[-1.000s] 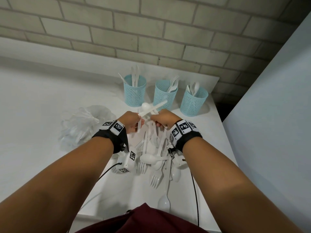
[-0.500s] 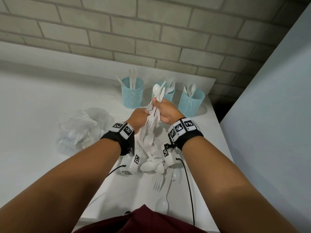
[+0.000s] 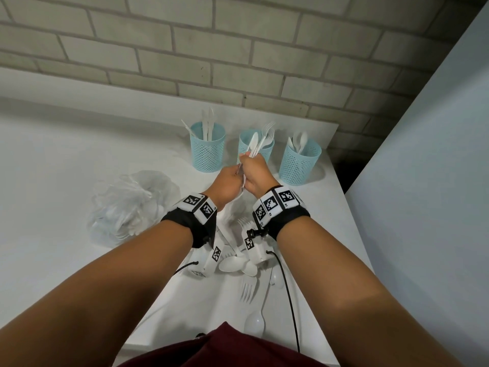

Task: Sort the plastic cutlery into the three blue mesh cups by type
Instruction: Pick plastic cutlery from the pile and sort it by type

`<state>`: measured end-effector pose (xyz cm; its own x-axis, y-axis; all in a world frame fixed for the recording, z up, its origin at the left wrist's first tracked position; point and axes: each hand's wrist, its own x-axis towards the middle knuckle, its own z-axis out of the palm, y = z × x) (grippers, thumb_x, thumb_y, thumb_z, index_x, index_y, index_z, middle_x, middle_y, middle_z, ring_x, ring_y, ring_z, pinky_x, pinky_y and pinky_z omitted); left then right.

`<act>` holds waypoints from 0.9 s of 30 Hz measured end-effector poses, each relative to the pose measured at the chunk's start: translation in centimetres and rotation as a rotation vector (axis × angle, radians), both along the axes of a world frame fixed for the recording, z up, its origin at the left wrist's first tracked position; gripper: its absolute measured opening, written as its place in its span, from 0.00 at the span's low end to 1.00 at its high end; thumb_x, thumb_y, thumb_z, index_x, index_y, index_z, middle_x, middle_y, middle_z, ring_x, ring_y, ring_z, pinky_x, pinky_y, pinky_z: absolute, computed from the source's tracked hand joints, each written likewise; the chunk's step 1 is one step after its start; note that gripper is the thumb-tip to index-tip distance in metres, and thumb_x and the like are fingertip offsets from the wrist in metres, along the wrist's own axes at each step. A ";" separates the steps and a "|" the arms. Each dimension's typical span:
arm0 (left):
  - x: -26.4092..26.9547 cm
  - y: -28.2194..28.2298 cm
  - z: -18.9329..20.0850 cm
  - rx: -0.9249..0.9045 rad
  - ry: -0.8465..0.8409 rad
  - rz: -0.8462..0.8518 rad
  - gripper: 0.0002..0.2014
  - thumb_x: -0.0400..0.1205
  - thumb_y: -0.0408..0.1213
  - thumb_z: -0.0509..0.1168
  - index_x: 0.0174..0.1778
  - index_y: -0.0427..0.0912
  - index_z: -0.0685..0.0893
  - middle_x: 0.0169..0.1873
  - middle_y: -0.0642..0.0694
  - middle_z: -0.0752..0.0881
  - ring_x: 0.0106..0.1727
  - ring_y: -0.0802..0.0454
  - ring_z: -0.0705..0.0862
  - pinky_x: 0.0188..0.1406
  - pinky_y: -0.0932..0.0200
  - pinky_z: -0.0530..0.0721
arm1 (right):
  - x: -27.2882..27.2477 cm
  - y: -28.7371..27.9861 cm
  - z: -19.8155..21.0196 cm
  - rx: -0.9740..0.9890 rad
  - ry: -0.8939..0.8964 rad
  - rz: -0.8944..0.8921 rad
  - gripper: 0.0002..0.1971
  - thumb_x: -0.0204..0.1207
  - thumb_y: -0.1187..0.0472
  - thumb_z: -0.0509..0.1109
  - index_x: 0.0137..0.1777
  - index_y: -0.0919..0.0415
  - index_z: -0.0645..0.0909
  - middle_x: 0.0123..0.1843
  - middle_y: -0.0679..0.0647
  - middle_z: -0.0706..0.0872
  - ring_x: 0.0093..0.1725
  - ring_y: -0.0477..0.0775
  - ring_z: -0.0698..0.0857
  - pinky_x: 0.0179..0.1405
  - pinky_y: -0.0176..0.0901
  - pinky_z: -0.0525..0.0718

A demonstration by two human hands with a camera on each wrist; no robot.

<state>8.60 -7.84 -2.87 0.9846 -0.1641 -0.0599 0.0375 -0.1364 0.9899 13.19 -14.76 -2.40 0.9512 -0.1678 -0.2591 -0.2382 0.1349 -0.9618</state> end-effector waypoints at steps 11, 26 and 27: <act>0.3 1.3 -0.9 -0.238 0.046 0.113 0.15 0.79 0.30 0.68 0.62 0.34 0.78 0.44 0.46 0.84 0.43 0.59 0.84 0.47 0.68 0.83 | 1.3 -1.3 0.1 -0.013 -0.027 -0.123 0.14 0.75 0.77 0.60 0.54 0.60 0.66 0.54 0.64 0.80 0.44 0.56 0.80 0.34 0.43 0.77; 1.4 3.7 -1.5 -0.599 0.266 0.342 0.03 0.80 0.29 0.66 0.46 0.36 0.79 0.34 0.45 0.80 0.27 0.61 0.80 0.27 0.75 0.79 | 0.3 -4.9 1.2 0.347 -0.111 -0.070 0.04 0.84 0.70 0.57 0.53 0.62 0.71 0.37 0.56 0.78 0.30 0.48 0.80 0.22 0.37 0.81; 1.5 3.6 -1.4 -0.630 0.279 0.367 0.03 0.81 0.31 0.66 0.44 0.38 0.79 0.33 0.46 0.80 0.29 0.60 0.79 0.27 0.75 0.79 | -0.1 -4.9 1.1 0.308 -0.078 -0.009 0.05 0.84 0.69 0.58 0.47 0.62 0.73 0.37 0.56 0.78 0.33 0.49 0.79 0.25 0.39 0.82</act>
